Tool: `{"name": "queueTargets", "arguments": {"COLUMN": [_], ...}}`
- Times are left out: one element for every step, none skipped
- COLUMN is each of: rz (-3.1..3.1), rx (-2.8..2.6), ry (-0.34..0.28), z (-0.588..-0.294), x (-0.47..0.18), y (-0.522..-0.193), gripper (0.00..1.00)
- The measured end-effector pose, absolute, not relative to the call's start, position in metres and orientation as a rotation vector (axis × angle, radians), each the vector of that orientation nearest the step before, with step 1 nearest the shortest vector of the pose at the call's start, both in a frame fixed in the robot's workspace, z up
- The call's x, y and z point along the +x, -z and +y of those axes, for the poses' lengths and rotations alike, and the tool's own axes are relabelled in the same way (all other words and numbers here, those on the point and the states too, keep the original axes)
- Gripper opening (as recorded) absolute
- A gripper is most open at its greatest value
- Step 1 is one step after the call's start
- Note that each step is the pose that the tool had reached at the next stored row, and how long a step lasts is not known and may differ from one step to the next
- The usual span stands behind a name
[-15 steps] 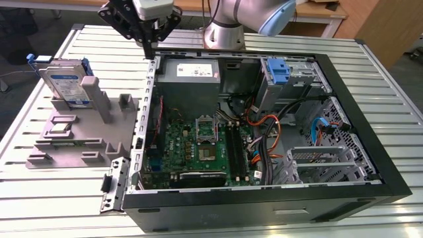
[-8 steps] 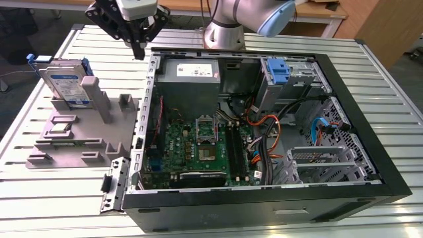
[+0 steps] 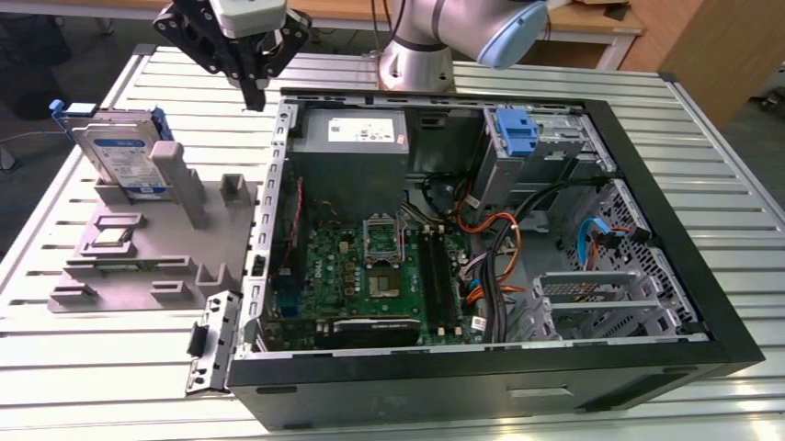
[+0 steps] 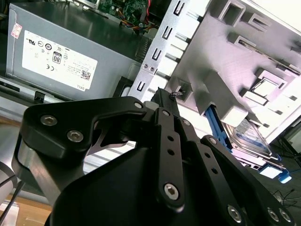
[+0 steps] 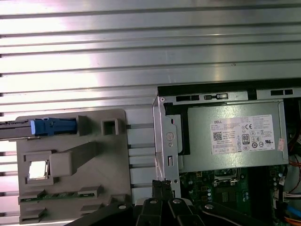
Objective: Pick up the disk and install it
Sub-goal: 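Reach for the disk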
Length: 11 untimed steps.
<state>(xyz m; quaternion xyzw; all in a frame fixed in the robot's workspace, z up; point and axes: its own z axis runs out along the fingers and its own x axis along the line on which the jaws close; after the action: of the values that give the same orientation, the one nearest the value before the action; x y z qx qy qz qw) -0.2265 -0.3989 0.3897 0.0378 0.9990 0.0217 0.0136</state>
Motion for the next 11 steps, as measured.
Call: {"name": "queueTargets", "arguments": {"rz": [3.111, 3.111, 3.111, 3.111, 3.111, 3.111, 3.111, 3.111, 3.111, 3.111, 3.111], "rx": [0.118, 0.118, 0.118, 0.118, 0.118, 0.118, 0.118, 0.118, 0.118, 0.118, 0.118], "ry": [-0.068, -0.068, -0.068, -0.068, -0.068, -0.068, -0.068, -0.068, -0.068, -0.068, -0.068], "z": [-0.3989, -0.3989, -0.3989, -0.3989, -0.3989, -0.3989, -0.3989, -0.3989, -0.3990, -0.3990, -0.3989], "x": [-0.2265, -0.2265, -0.2265, -0.2265, -0.2265, -0.2265, -0.2265, -0.2266, -0.2272, -0.2282, -0.2297], "y": [-0.3897, -0.3897, -0.3897, -0.3897, -0.3897, -0.3897, -0.3897, -0.3897, -0.3897, -0.3896, -0.3896], "gripper": [0.10, 0.10, 0.10, 0.10, 0.10, 0.10, 0.10, 0.10, 0.10, 0.10, 0.10]}}
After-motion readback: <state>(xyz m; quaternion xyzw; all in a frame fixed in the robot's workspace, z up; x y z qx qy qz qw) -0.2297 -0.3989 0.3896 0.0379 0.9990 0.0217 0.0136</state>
